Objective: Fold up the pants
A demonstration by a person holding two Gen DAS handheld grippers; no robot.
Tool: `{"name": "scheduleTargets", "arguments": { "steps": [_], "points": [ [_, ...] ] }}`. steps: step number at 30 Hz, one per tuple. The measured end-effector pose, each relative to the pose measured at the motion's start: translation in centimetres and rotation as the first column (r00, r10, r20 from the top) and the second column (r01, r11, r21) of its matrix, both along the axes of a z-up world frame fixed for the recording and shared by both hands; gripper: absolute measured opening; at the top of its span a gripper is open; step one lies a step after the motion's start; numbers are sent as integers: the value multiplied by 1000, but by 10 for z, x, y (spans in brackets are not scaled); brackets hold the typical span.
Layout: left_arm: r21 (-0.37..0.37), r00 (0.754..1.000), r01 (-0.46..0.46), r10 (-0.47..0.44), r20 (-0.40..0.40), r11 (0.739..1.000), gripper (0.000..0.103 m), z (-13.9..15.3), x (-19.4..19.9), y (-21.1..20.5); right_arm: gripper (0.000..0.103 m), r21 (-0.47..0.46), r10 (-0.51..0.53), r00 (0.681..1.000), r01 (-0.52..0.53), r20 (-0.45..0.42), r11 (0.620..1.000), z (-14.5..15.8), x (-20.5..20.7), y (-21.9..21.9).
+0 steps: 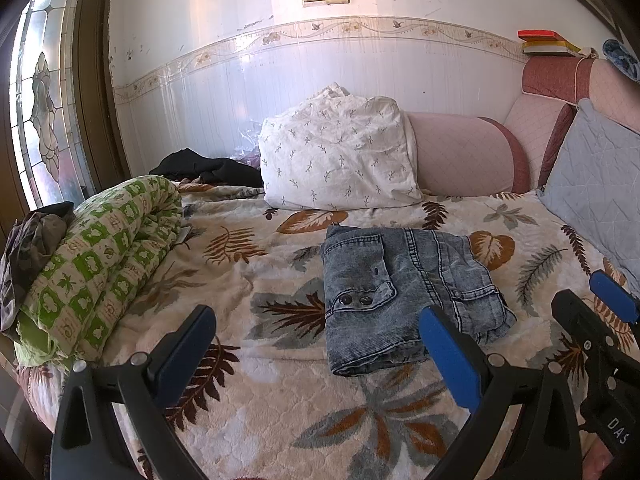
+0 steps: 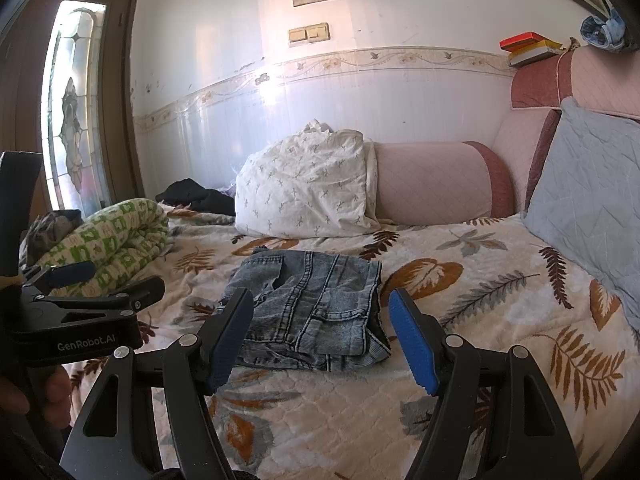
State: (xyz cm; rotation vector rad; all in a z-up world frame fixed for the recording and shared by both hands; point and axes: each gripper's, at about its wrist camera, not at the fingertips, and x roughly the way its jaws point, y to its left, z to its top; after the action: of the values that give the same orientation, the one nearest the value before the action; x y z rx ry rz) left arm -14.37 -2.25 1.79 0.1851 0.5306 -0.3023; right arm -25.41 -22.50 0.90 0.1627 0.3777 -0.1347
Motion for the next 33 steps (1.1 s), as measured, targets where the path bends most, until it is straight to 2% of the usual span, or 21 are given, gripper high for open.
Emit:
{"name": "scheduleTargets", "arguments": {
  "steps": [21,33],
  "points": [
    [-14,1000,-3,2,-7,1000,103,-1,4,3,70,-23,25,1000,-25,2,999,-2,2,-1],
    [-57,999,-18,21,49,998,103,11,-4,6,70,-30,31,1000,-31,2,999,-2,3,0]
  ]
}}
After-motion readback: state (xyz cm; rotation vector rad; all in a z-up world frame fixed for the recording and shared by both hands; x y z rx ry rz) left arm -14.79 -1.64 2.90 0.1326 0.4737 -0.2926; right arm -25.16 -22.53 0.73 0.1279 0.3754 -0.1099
